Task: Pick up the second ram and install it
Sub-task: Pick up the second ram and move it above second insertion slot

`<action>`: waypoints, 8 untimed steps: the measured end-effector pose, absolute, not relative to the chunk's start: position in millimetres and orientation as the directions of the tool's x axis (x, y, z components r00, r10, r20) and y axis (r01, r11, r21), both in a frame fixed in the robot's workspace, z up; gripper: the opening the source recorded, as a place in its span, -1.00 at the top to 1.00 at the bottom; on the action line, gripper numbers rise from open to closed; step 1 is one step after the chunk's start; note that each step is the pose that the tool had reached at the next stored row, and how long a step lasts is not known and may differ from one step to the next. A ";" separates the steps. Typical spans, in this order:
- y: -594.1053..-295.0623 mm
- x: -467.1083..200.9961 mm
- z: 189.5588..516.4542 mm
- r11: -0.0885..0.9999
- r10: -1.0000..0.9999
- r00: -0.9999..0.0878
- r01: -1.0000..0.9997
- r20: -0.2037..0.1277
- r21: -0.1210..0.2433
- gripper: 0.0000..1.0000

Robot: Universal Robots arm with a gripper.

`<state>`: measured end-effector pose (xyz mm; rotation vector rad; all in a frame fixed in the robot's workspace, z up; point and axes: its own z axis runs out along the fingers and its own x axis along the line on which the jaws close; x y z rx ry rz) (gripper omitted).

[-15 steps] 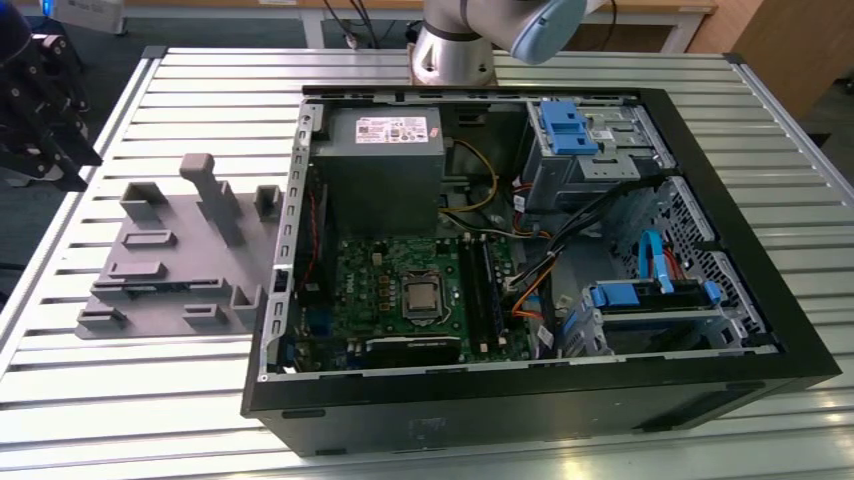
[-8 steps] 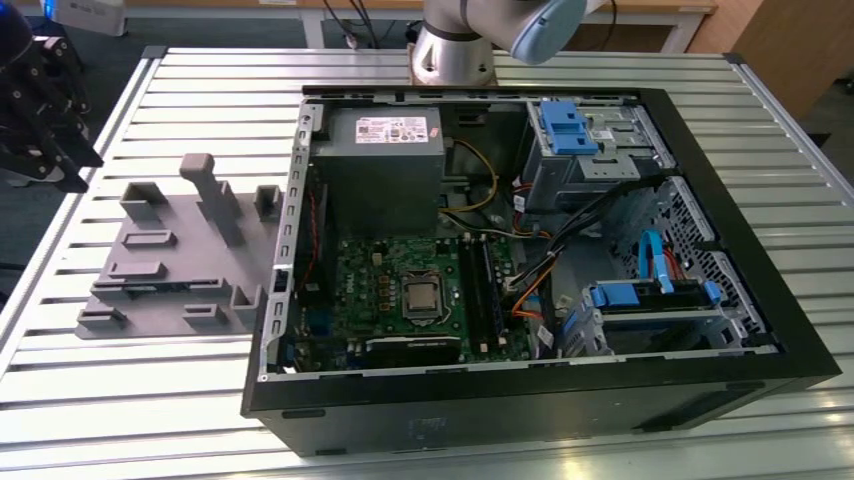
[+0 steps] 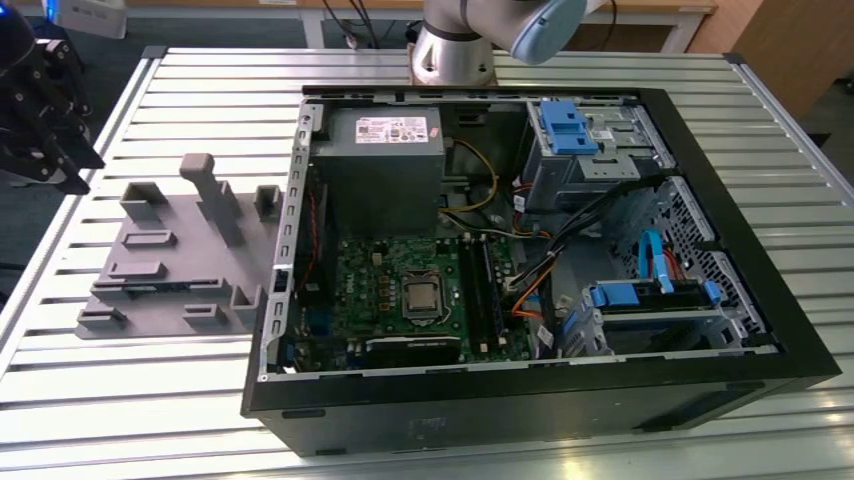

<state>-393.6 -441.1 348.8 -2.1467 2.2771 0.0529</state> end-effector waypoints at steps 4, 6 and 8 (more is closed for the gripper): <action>-441.2 -393.7 345.9 0.059 -0.998 -0.059 -0.998 -0.031 0.017 0.25; -441.2 -393.7 344.6 0.059 -0.998 -0.059 -0.998 -0.031 0.017 0.25; -441.2 -393.7 344.4 0.059 -0.998 -0.059 -0.998 -0.031 0.017 0.25</action>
